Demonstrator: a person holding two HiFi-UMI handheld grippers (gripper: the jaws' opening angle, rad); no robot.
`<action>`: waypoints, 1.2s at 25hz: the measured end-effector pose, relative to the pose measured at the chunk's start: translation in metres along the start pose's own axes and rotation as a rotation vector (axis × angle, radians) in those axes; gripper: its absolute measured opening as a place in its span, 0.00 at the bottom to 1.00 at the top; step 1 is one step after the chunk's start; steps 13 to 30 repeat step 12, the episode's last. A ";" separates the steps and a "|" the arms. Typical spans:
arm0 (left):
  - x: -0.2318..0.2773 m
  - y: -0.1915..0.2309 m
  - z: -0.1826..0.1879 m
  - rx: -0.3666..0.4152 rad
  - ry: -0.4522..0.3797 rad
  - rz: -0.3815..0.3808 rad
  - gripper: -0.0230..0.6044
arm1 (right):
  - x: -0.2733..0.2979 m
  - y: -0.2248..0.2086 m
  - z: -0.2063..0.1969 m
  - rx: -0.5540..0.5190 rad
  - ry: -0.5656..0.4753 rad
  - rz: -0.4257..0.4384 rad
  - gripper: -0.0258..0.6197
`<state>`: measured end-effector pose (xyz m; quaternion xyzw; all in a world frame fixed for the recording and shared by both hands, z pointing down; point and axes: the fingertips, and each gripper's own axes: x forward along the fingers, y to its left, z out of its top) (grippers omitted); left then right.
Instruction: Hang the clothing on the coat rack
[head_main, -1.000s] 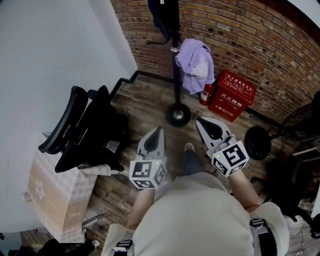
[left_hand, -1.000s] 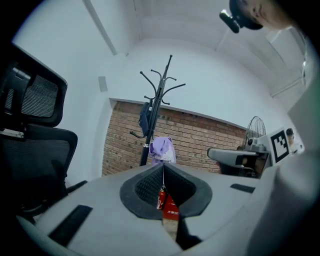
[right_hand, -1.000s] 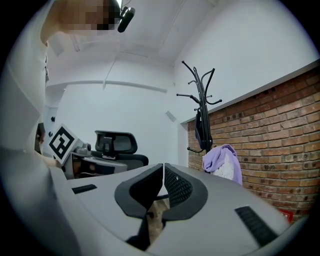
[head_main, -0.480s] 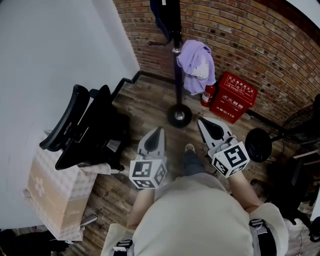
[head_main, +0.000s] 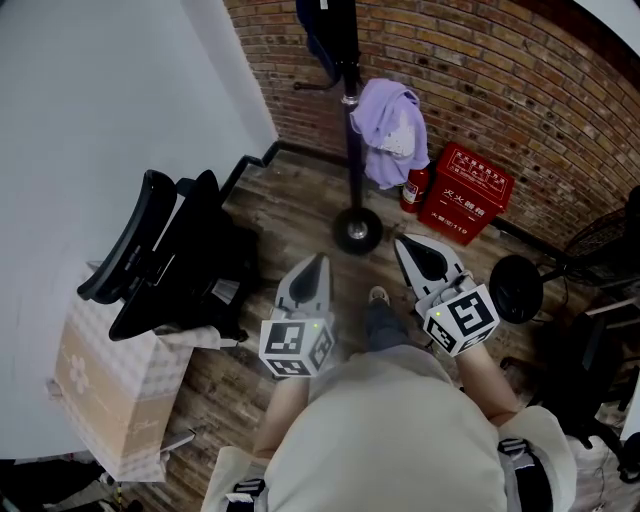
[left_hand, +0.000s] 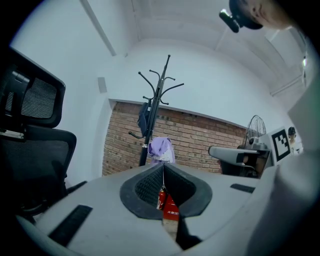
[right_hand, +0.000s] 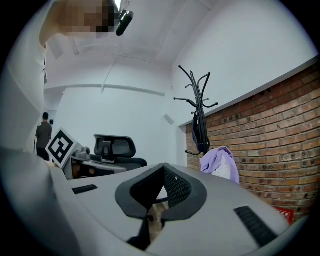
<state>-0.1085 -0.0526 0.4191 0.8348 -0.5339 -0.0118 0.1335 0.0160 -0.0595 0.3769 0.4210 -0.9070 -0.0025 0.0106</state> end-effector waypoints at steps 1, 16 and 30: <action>0.000 0.000 0.000 -0.001 0.001 0.000 0.04 | 0.000 -0.001 0.001 0.000 -0.002 -0.001 0.04; 0.002 -0.001 -0.002 -0.004 0.009 -0.001 0.04 | -0.002 -0.003 0.004 -0.001 -0.013 -0.003 0.04; 0.002 -0.001 -0.002 -0.004 0.009 -0.001 0.04 | -0.002 -0.003 0.004 -0.001 -0.013 -0.003 0.04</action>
